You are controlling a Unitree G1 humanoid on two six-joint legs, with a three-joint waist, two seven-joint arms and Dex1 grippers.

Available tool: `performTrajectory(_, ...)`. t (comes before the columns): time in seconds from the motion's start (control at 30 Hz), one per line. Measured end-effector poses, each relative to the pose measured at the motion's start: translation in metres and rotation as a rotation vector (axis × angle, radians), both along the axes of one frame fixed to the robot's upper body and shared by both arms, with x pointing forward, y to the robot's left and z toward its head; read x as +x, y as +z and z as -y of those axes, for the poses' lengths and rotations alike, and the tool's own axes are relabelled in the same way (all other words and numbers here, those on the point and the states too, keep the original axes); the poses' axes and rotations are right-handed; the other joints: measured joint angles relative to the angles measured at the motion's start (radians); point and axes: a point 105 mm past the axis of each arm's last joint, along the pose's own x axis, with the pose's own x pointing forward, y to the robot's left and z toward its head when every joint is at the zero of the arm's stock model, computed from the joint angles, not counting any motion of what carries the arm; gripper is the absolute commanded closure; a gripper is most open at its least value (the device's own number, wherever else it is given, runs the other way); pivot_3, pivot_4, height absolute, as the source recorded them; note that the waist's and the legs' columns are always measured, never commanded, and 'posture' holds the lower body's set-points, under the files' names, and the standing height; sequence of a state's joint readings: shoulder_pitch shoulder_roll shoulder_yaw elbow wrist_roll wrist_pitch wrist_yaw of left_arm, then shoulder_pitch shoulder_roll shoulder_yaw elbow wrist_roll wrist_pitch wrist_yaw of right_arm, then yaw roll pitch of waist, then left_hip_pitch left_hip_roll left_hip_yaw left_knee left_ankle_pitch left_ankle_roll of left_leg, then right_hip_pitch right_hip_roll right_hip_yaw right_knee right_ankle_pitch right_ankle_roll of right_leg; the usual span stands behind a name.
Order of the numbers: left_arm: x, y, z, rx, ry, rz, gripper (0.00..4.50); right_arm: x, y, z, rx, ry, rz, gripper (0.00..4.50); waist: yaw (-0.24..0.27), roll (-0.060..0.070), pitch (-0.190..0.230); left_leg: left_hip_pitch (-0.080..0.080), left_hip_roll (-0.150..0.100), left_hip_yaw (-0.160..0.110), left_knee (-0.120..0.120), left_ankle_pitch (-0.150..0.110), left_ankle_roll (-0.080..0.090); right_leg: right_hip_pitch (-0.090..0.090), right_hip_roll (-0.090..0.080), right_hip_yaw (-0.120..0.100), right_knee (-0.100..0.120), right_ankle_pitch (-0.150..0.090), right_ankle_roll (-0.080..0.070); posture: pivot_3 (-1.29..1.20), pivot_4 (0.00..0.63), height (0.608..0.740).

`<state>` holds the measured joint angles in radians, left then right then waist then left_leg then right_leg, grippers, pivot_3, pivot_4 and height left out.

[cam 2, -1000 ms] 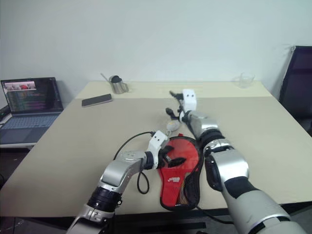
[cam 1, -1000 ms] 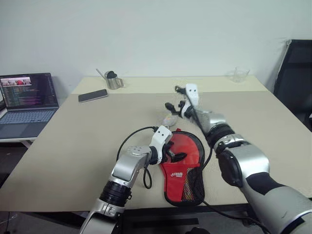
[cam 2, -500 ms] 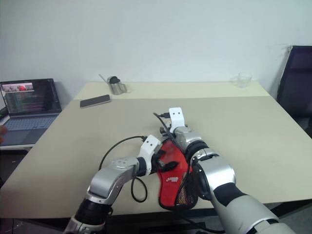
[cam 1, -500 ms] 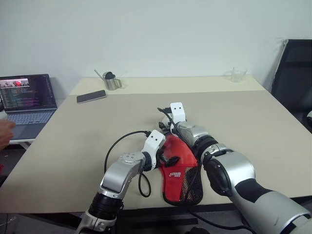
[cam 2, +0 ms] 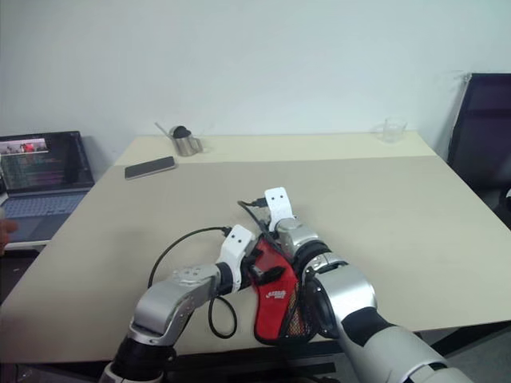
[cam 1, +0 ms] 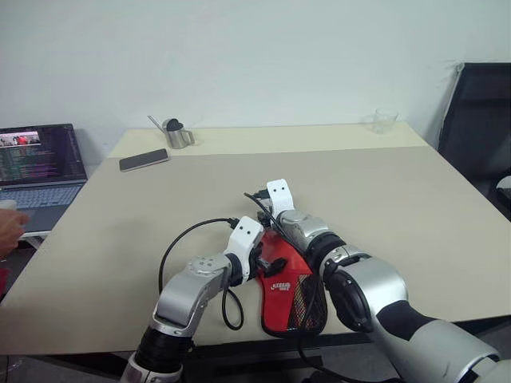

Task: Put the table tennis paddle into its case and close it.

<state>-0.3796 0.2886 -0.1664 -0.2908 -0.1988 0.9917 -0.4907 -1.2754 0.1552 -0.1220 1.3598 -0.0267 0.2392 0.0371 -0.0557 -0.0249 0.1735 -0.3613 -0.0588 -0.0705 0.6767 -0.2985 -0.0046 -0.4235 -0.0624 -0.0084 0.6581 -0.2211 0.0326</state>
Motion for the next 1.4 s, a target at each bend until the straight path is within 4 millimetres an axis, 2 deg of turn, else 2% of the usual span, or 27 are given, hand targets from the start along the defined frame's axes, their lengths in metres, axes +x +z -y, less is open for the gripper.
performTrajectory(0.17, -0.001, 0.0, -0.001, 0.0, 0.002, -0.003, 0.0, 0.0, 0.0, -0.001, 0.001, 0.004, 0.004, 4.33, 0.0, 0.0, 0.0, 0.0, 0.0, -0.001, 0.0, 0.0, 0.0, 0.0, 0.0, -0.001, 0.0, 0.0, 0.0, 0.0, 0.15, 0.74)
performTrajectory(0.2, -0.002, 0.0, -0.001, -0.001, 0.002, -0.004, 0.0, 0.0, 0.001, -0.001, 0.001, 0.004, 0.006, 4.46, 0.0, 0.0, 0.0, 0.0, 0.0, -0.001, 0.0, 0.0, 0.0, 0.0, 0.0, -0.001, 0.0, 0.0, 0.0, 0.0, 0.15, 0.74)
performTrajectory(0.63, -0.001, 0.0, -0.004, -0.002, 0.015, -0.006, 0.0, 0.002, 0.002, 0.002, 0.009, -0.02, 0.014, 4.46, -0.001, 0.0, 0.0, 0.0, 0.0, -0.001, 0.0, 0.0, 0.0, 0.0, 0.0, -0.001, 0.0, 0.0, 0.0, 0.0, 0.15, 0.74)
performTrajectory(0.77, -0.001, 0.0, -0.003, -0.009, 0.021, -0.007, 0.0, 0.007, 0.01, 0.008, 0.031, -0.039, 0.024, 4.46, -0.001, 0.0, 0.0, 0.0, 0.0, -0.001, 0.0, 0.0, 0.0, 0.0, 0.0, -0.001, 0.0, 0.0, 0.0, 0.0, 0.15, 0.74)
performTrajectory(0.9, 0.0, 0.0, -0.002, -0.014, 0.017, -0.009, 0.0, 0.018, 0.026, 0.031, 0.022, -0.088, 0.064, 4.46, 0.001, 0.0, 0.0, 0.0, 0.0, -0.001, 0.0, 0.0, 0.0, 0.001, 0.0, -0.001, -0.001, 0.0, 0.0, 0.0, 0.15, 0.74)
performTrajectory(1.1, 0.003, 0.0, 0.005, -0.014, -0.007, -0.007, 0.0, 0.028, 0.032, 0.066, 0.014, -0.142, 0.068, 4.46, 0.003, 0.001, 0.0, 0.0, 0.0, -0.001, 0.0, 0.0, 0.0, 0.001, 0.0, -0.001, -0.001, 0.0, 0.0, 0.0, 0.15, 0.74)
performTrajectory(1.23, 0.007, 0.0, 0.01, -0.007, -0.034, -0.002, 0.0, 0.03, 0.028, 0.084, 0.005, -0.164, 0.052, 4.46, 0.013, 0.001, 0.0, 0.0, 0.0, -0.001, 0.0, 0.0, 0.001, 0.002, 0.0, -0.002, -0.001, 0.0, 0.0, 0.0, 0.15, 0.74)
performTrajectory(1.4, 0.009, 0.0, 0.015, -0.015, -0.053, -0.005, 0.0, 0.028, 0.012, 0.11, -0.01, -0.202, 0.004, 4.46, 0.025, 0.001, 0.0, -0.001, 0.0, -0.001, 0.0, 0.0, 0.001, 0.002, -0.001, -0.002, -0.002, 0.0, 0.0, 0.0, 0.15, 0.74)
